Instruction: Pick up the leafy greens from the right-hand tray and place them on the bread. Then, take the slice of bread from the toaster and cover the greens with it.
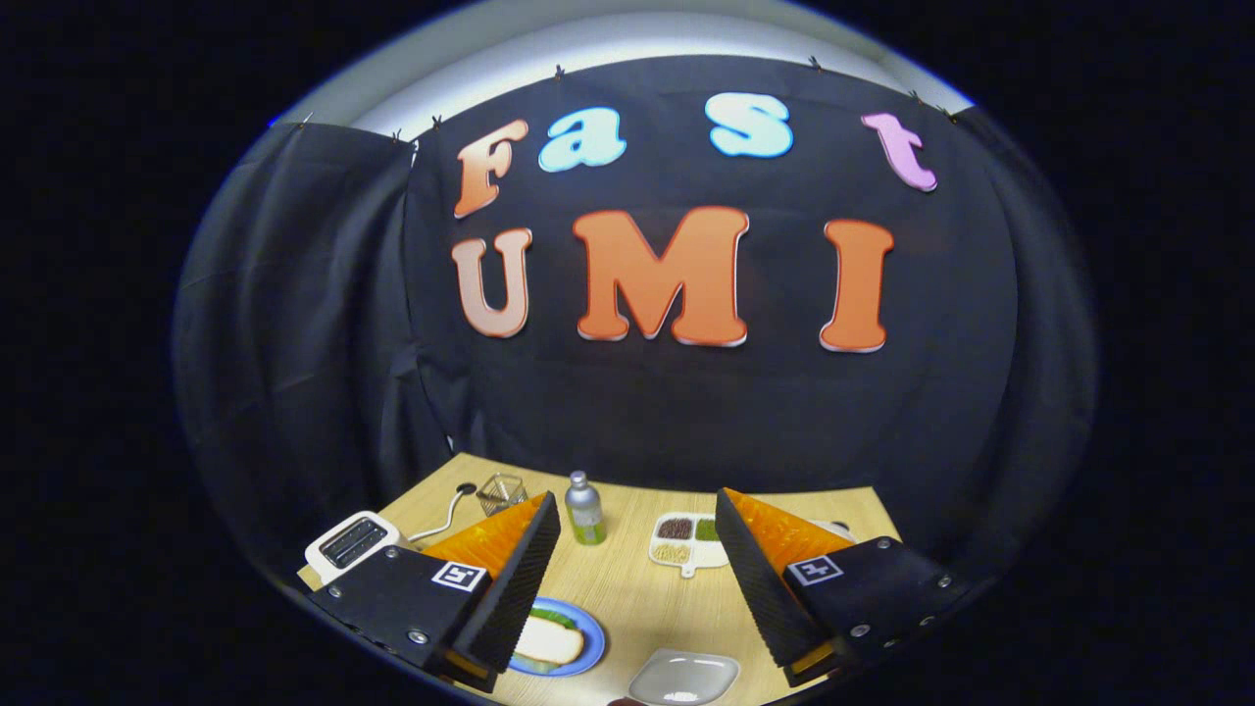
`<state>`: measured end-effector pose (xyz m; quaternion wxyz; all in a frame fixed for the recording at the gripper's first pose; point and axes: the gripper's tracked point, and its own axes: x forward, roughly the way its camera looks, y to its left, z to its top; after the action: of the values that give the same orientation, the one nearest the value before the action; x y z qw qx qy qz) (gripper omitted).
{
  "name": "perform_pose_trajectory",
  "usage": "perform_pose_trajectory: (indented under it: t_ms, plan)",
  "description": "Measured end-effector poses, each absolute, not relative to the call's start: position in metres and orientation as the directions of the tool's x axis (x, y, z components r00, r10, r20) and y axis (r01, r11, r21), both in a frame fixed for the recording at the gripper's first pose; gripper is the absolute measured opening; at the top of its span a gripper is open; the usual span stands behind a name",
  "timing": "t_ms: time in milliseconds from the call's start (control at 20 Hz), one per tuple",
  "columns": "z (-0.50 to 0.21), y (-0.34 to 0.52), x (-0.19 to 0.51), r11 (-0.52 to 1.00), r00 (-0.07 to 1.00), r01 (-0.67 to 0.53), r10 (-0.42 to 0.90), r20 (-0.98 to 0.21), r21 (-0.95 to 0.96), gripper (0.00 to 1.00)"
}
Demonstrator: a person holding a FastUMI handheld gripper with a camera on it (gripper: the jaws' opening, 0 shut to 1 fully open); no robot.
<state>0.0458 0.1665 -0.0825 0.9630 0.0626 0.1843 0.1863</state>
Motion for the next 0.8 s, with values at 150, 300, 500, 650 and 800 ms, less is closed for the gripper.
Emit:
perform_pose_trajectory:
  t_ms: [150,300,500,650,800]
  plan:
    - [-0.032,0.14,0.05,0.943,0.92,-0.301,0.326,-0.219,0.14,0.97]
    - [-0.009,0.12,0.052,0.961,0.947,-0.265,0.275,-0.165,0.082,0.97]
    - [0.017,0.097,0.053,0.978,0.971,-0.201,0.207,-0.118,0.059,0.98]
    - [0.026,0.085,0.051,0.985,0.981,-0.167,0.17,-0.093,0.042,0.98]
    - [0.038,0.078,0.047,0.988,0.986,-0.152,0.153,-0.068,0.031,0.98]
